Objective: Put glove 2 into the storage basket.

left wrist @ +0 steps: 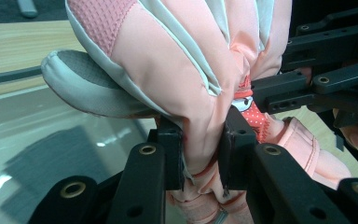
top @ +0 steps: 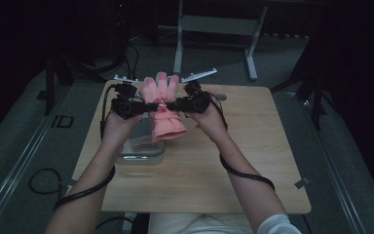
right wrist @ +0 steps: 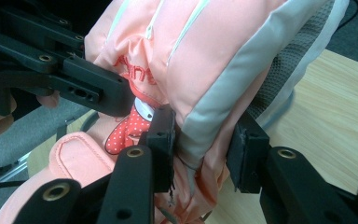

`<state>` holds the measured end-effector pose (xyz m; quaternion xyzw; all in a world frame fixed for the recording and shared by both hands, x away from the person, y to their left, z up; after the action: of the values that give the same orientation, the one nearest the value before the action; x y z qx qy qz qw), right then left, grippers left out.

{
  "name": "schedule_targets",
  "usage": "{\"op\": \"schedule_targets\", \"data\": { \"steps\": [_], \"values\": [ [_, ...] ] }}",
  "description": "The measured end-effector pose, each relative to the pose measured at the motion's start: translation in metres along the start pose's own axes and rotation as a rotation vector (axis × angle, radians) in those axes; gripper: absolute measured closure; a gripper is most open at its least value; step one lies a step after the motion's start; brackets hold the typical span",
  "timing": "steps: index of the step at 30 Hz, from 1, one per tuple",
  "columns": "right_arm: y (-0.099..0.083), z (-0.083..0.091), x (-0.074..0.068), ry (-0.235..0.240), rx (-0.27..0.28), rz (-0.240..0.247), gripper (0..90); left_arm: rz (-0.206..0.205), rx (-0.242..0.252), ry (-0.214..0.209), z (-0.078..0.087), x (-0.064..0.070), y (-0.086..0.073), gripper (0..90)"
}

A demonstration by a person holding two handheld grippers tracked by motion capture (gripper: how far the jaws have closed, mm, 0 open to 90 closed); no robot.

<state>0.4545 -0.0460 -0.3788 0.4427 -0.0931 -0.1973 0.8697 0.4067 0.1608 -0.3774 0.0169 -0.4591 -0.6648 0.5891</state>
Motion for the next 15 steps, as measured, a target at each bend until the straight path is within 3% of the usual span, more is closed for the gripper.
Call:
{"op": "schedule_targets", "data": {
  "steps": [8, 15],
  "values": [
    [0.019, -0.03, -0.013, 0.045, -0.015, 0.025, 65.5, 0.03, 0.015, 0.036, 0.021, -0.024, -0.003, 73.5],
    [0.025, -0.047, -0.021, 0.066, -0.028, 0.031, 65.5, 0.048, 0.019, 0.05, 0.028, -0.039, -0.008, 73.5]
  ]
}}
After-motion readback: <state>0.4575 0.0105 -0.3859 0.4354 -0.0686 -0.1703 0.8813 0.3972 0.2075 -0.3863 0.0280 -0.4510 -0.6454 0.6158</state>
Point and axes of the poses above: each handheld gripper's, and its own axes: z roughly backward along the jaws, y roughly out of its top, x roughly to its right, the point moved 2 cm from there along -z, roughly forward along the jaws, and after that the axes turned 14 degrees about z, right-handed, at the moved point
